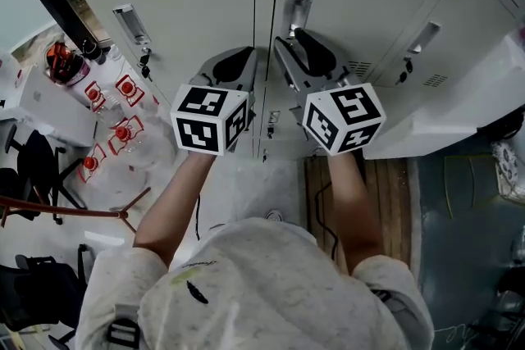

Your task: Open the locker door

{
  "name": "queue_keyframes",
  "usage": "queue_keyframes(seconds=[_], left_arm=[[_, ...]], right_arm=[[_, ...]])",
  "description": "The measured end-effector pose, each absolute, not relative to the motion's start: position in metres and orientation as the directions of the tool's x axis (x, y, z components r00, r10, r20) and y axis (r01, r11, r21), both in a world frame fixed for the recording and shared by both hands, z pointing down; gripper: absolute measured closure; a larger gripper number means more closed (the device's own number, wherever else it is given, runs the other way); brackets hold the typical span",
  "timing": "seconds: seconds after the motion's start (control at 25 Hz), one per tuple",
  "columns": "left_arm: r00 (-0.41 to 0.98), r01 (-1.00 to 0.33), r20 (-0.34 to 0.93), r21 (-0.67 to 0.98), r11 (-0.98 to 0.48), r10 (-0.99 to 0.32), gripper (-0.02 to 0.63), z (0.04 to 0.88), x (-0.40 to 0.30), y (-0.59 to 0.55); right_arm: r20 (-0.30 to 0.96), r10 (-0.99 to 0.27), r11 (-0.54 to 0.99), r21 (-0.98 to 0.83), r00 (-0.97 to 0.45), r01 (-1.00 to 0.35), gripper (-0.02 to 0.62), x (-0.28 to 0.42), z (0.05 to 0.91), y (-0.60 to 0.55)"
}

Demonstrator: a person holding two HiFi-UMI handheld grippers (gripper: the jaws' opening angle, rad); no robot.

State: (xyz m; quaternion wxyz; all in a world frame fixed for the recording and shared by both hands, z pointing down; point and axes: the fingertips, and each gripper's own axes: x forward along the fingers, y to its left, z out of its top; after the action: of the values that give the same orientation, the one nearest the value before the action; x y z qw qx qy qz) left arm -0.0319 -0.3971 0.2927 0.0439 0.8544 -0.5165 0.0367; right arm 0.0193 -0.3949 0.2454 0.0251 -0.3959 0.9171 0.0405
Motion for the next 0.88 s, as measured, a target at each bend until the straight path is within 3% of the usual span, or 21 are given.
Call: queue_keyframes(seconds=[0.28, 0.88], left_arm=[[0.431, -0.902, 0.102, 0.036, -0.430, -0.896, 0.600, 0.291, -0.041, -0.403], [0.403, -0.915, 0.104, 0.035, -0.402, -0.909, 0.600, 0.291, -0.066, -0.398]], right_arm=[[-0.055, -0.707, 0.702, 0.071, -0.706, -0.709, 0.433, 0.011, 0.247, -0.409], [-0.071, -0.700, 0.712, 0.013, -0.711, -0.702, 0.426, 0.001, 0.245, -0.413]])
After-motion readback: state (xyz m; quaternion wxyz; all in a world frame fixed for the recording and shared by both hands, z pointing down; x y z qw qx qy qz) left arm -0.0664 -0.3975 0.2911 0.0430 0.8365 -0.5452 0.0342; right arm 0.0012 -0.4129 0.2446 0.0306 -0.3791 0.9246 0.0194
